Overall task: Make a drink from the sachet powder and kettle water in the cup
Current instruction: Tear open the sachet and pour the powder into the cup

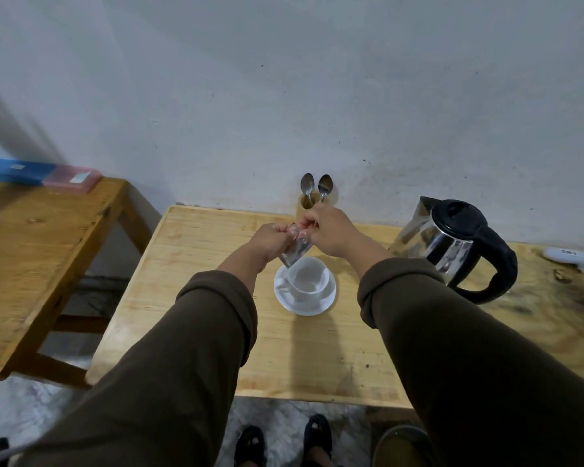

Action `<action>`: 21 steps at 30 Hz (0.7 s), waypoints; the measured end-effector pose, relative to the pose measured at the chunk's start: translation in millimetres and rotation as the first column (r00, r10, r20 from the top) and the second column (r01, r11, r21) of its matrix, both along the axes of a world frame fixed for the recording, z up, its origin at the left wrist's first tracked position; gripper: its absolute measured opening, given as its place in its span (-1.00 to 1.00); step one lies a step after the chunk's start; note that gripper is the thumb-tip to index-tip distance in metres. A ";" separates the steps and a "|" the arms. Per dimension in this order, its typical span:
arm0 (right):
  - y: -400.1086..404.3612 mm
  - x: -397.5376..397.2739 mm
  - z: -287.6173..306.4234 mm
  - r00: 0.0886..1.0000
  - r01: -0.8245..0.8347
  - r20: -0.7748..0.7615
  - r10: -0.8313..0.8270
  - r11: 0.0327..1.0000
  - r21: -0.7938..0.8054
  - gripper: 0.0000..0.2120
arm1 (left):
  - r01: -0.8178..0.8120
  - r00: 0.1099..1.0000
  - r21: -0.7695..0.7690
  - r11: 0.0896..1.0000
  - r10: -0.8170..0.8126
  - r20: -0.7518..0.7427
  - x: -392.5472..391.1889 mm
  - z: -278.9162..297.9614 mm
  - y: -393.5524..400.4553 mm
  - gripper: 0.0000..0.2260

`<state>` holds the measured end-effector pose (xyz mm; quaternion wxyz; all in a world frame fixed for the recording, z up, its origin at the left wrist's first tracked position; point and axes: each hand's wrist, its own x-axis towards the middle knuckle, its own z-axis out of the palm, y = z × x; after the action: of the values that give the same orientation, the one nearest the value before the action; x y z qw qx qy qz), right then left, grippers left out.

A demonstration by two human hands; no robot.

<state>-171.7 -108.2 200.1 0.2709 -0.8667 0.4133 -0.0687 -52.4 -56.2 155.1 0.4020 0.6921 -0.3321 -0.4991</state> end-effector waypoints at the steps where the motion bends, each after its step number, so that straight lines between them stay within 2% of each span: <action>1: 0.5 -1.2 -0.8 1.000 0.001 -0.001 -0.001 1.000 0.012 -0.97 | -0.010 1.000 0.010 1.000 0.010 -0.002 -0.1 -1.4 -0.3 -0.81; 4: 1.9 -4.8 -2.8 1.000 0.005 -0.018 -0.004 0.999 0.040 -0.91 | -0.032 0.999 0.028 0.999 0.032 0.008 -1.9 -3.8 -1.1 -0.87; 7: 4.8 -9.8 -1.1 1.000 0.000 -0.027 0.002 0.997 0.075 -0.87 | -0.066 0.998 0.027 0.997 0.065 0.005 -4.4 -7.1 -2.2 -0.77; 10: 7.4 -16.4 0.7 0.999 -0.002 -0.048 0.009 0.990 0.139 -0.85 | -0.090 0.996 0.042 0.995 0.089 0.014 -3.6 -12.3 -2.3 -0.76; 18: 11.8 -27.1 -4.0 0.997 0.041 -0.066 -0.031 0.988 0.152 -0.85 | -0.054 0.998 0.073 0.996 0.053 0.014 -10.7 -13.7 0.5 -0.80; 21: 12.7 -28.4 -10.7 0.996 0.083 -0.047 -0.077 0.985 0.150 -0.88 | 0.023 0.996 0.138 0.990 -0.034 0.078 -11.4 -14.1 3.0 -0.84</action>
<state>-200.0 -95.5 189.4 0.3245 -0.8275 0.4572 -0.0301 -63.8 -53.2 141.1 0.3325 0.7328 -0.3228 -0.4983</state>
